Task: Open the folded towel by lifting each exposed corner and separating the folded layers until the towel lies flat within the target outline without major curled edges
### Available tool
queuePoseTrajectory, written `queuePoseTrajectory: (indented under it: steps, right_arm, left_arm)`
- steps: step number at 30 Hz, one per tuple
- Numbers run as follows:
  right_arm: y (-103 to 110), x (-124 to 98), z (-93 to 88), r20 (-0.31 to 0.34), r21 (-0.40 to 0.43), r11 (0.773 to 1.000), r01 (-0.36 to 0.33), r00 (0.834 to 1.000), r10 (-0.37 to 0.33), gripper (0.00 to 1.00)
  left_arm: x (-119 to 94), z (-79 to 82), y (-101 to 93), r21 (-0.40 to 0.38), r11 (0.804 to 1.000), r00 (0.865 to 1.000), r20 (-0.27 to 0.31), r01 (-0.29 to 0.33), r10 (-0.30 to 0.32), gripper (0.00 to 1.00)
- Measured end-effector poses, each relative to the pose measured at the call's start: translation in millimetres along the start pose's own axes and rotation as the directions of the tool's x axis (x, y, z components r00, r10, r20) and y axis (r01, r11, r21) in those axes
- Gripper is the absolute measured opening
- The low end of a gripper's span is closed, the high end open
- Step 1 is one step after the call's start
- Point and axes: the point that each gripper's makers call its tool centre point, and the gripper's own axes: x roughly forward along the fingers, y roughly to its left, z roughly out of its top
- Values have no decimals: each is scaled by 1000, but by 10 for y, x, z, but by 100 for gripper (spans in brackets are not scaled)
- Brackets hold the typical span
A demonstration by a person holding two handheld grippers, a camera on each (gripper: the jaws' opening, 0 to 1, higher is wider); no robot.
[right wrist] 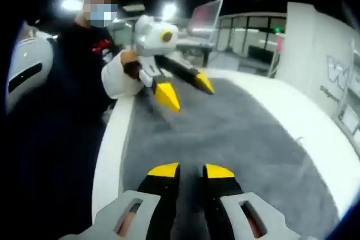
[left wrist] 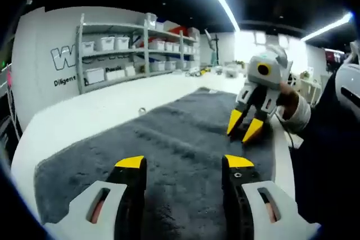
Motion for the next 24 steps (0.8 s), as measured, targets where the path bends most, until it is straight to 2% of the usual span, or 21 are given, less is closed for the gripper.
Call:
queuePoseTrajectory:
  steps: [2,3,4,6,8,9,10,12,14,16,18,21,24]
  right_arm:
    - [-168,-181,53,72,66,996,54,996,-59,14]
    - [-198,-206,58,80,83,995,63,994,-70,14]
    - [-345,-326,72,113,142,985,98,987,-114,18]
    - [-448,-443,55,132,162,979,122,981,-144,27]
    - [-521,-543,17,134,183,973,143,977,-169,33]
    - [-527,-575,-2,131,189,970,154,975,-180,38]
    - [-531,-596,-16,128,198,966,163,973,-190,42]
    - [-577,-678,-55,117,220,958,184,970,-214,54]
    - [-607,-731,-65,119,228,954,193,967,-224,62]
    - [-627,-836,-53,135,235,951,200,962,-236,67]
    - [-651,-912,-42,149,241,949,204,958,-244,73]
    - [-632,-1021,-9,184,274,944,183,954,-238,85]
    - [-573,-1141,-29,182,276,944,181,954,-236,95]
  left_arm:
    - [-97,111,145,-22,999,998,58,-33,34,56]
    - [-110,127,167,-24,999,997,67,-38,39,56]
    - [-160,191,227,-31,998,993,100,-56,59,57]
    - [-233,244,310,-58,996,989,124,-73,79,61]
    - [-281,243,325,-79,995,991,121,-52,62,65]
    - [-304,242,300,-127,992,992,123,-19,35,67]
    - [-326,237,317,-142,990,992,118,-18,35,71]
    - [-373,266,402,-156,986,989,126,-54,74,79]
    - [-403,256,456,-164,983,988,110,-85,104,89]
    - [-456,223,499,-143,982,988,72,-127,139,95]
    - [-487,232,495,-115,983,986,68,-142,150,98]
    - [-515,254,463,-111,984,987,66,-140,148,100]
    - [-537,261,419,-130,983,989,53,-127,135,100]
